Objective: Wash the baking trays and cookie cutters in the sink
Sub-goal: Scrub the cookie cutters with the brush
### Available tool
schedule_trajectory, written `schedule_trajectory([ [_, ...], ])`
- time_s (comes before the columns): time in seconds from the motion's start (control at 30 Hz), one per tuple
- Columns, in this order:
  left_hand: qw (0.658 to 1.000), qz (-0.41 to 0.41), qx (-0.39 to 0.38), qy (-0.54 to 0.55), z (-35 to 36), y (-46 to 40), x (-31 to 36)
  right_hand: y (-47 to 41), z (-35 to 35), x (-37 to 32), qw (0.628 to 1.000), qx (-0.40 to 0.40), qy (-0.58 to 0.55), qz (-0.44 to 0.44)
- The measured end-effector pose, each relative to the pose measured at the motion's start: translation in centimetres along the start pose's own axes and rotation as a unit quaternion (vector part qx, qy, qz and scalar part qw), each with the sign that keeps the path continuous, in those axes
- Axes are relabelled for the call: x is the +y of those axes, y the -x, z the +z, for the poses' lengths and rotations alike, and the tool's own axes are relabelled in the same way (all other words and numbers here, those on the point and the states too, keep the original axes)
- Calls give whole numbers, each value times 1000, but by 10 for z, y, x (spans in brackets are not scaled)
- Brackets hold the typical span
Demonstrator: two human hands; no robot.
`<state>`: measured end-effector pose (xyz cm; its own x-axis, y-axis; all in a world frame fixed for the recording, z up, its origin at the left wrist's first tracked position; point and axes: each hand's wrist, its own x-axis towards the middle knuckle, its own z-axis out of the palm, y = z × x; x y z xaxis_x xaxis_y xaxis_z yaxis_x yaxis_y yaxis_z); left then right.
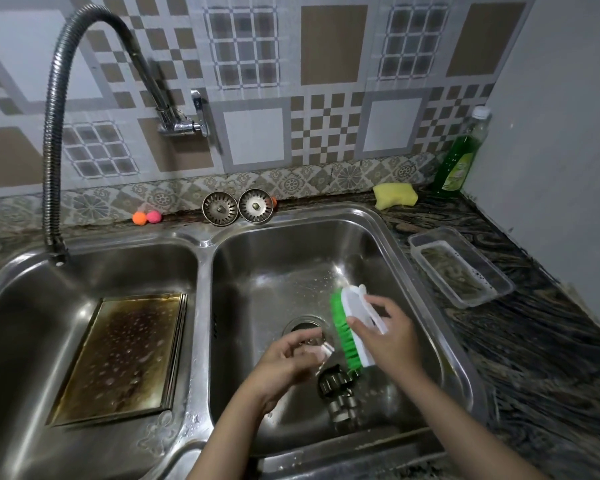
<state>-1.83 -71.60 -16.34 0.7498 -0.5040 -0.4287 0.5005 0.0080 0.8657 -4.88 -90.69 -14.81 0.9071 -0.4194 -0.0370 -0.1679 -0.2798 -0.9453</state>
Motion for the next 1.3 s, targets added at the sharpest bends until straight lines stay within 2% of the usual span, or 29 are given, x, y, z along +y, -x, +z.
schedule_trajectory([
  [0.07, 996, 25, 22, -81, -2, -3, 1, 0, -1, -7, 997, -18, -70, 10],
  [0.2, 990, 67, 50, -111, -2, -4, 5, 9, 7, -9, 990, -84, -110, 21],
  [0.27, 988, 89, 83, -96, -4, -3, 5, 16, 13, -4, 986, -71, -146, 44],
  [0.37, 987, 110, 113, -9, -3, 2, 0, 27, 20, -1, 964, -41, -241, 101],
  [0.5, 972, 123, 194, 40, 10, 8, -14, 36, 34, 6, 939, 10, -305, 162],
  [0.57, 977, 114, 177, 36, 16, 9, -19, 39, 39, 9, 933, 24, -314, 176],
  [0.67, 984, 94, 136, 60, 20, 13, -18, 41, 40, 10, 935, 27, -305, 178],
  [0.73, 982, 92, 147, 75, 18, 12, -17, 39, 37, 7, 944, 18, -287, 160],
  [0.87, 965, 74, 183, 170, 16, 11, -10, 34, 28, -11, 965, -33, -249, 73],
  [0.97, 962, 72, 133, 226, 22, 12, 0, 32, 31, -16, 977, -90, -193, 4],
  [1.07, 968, 60, 107, 217, 22, 12, 4, 23, 33, -8, 985, -77, -156, -11],
  [1.2, 976, 37, 106, 184, 18, 17, 9, 4, 29, -7, 997, -57, -40, -34],
  [1.3, 971, 25, 117, 209, 17, 19, 15, -1, 24, -17, 998, -29, -31, -41],
])
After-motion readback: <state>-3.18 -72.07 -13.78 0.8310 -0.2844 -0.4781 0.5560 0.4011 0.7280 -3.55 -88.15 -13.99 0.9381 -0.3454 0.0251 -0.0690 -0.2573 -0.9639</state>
